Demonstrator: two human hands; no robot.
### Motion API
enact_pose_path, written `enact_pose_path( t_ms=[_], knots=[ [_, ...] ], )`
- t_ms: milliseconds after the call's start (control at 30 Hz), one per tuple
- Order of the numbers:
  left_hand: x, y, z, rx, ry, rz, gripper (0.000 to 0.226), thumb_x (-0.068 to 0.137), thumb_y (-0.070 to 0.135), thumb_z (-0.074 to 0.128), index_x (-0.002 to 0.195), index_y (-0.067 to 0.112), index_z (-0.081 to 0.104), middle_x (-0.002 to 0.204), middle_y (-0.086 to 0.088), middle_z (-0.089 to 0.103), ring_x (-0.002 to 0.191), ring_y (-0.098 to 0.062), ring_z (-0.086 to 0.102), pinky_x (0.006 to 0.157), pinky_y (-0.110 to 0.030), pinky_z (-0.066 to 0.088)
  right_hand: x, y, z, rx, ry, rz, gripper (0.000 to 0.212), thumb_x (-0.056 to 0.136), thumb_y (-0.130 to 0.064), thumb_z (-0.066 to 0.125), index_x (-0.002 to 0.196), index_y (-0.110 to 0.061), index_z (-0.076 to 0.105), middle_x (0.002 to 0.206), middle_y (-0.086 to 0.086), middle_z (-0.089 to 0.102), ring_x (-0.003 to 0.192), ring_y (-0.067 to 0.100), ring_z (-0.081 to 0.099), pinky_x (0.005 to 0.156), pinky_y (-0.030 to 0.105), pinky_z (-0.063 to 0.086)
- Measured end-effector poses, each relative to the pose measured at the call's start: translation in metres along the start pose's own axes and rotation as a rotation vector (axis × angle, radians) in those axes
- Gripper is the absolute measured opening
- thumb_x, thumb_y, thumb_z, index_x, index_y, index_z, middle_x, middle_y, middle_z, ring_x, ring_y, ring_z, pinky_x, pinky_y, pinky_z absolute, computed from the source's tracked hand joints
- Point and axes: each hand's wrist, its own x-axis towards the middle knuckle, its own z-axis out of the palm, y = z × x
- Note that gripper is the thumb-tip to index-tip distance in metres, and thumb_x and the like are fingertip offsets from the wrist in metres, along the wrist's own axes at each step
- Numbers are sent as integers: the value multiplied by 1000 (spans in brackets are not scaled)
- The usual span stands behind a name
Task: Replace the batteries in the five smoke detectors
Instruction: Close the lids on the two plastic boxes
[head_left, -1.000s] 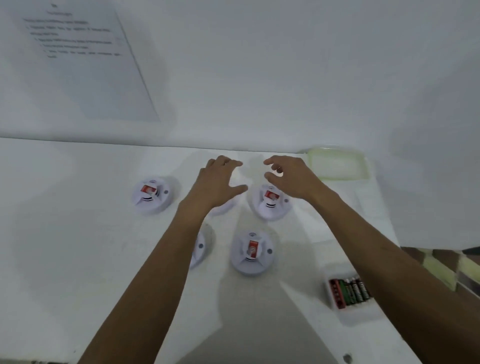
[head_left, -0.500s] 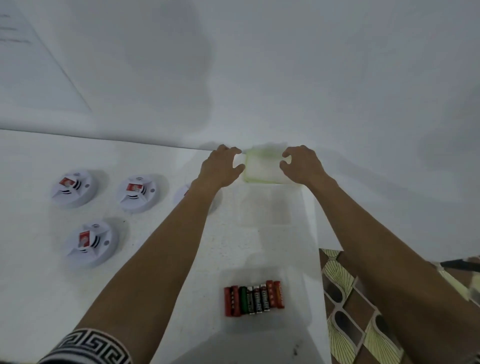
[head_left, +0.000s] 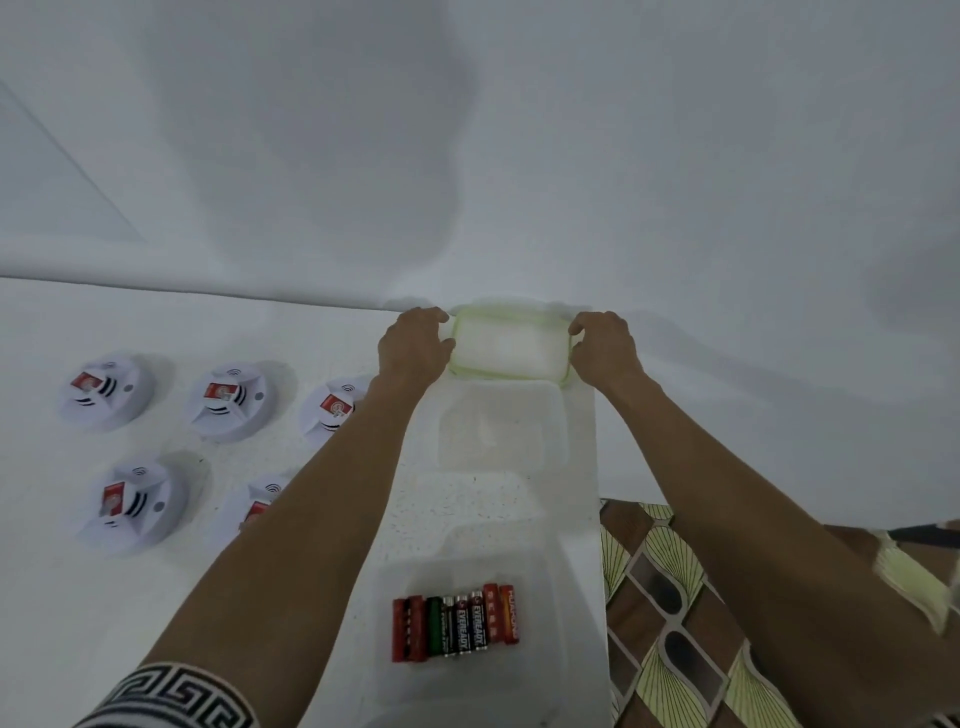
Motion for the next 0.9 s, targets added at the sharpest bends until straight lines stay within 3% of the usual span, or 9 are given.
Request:
enact_pose_path(
  t_ms=[100, 233, 367, 467, 533, 733, 800, 900],
  knots=[
    [-2, -1, 1, -41, 23, 8, 39, 87, 28, 62, 125, 22, 56, 119, -2, 61, 108, -22, 58, 87, -34, 44, 0, 4, 1, 114, 24, 17, 35, 84, 6, 49, 112, -7, 65, 112, 19, 59, 97, 29, 59, 72, 25, 39],
    [-5, -2, -5, -147, 58, 15, 40, 84, 16, 63, 124, 19, 57, 112, -1, 65, 101, -22, 62, 84, -31, 45, -5, 4, -6, 352, 35, 29, 36, 87, 4, 50, 118, -10, 62, 94, 9, 59, 85, 21, 57, 81, 33, 51],
    [-10, 1, -17, -267, 130, -21, 40, 86, 13, 59, 126, 20, 56, 109, 4, 67, 99, -20, 62, 84, -30, 43, -11, 3, -17, 610, 86, 117, 40, 89, -5, 55, 127, -18, 57, 103, 9, 64, 88, 22, 64, 81, 31, 54],
    [-13, 2, -29, -313, 158, -24, 43, 87, 14, 56, 130, 19, 53, 110, 6, 66, 102, -15, 59, 83, -27, 39, -14, 2, -26, 796, 103, 169, 45, 87, -9, 65, 131, -12, 57, 99, 10, 71, 82, 19, 67, 87, 35, 57],
    [-17, 3, -37, -310, 153, -15, 44, 88, 14, 55, 132, 19, 51, 111, 6, 64, 104, -15, 57, 84, -27, 38, -20, -1, -36, 890, 133, 196, 45, 83, -9, 70, 127, -7, 60, 97, 11, 72, 85, 20, 68, 91, 37, 56],
    [-60, 0, -56, -401, 189, -4, 36, 84, 18, 56, 120, 20, 61, 103, 5, 62, 91, -19, 65, 91, -38, 48, -69, -14, -63, 1052, 89, 112, 13, 80, 0, 69, 91, 1, 73, 94, 15, 72, 82, 22, 65, 91, 40, 57],
    [-83, -6, -60, -485, 193, -11, 32, 84, 18, 56, 115, 20, 62, 97, 4, 65, 84, -19, 68, 84, -40, 53, -91, -14, -69, 1093, 66, 86, 10, 83, -8, 71, 91, -4, 74, 94, 16, 71, 77, 19, 60, 86, 34, 56],
    [-120, -13, -65, -626, 195, 2, 24, 88, 18, 57, 111, 21, 63, 86, 3, 67, 77, -17, 68, 75, -44, 58, -126, -15, -74, 1045, 69, 86, 12, 85, -26, 73, 94, -18, 74, 92, 3, 74, 72, 15, 55, 71, 29, 48]
  ],
)
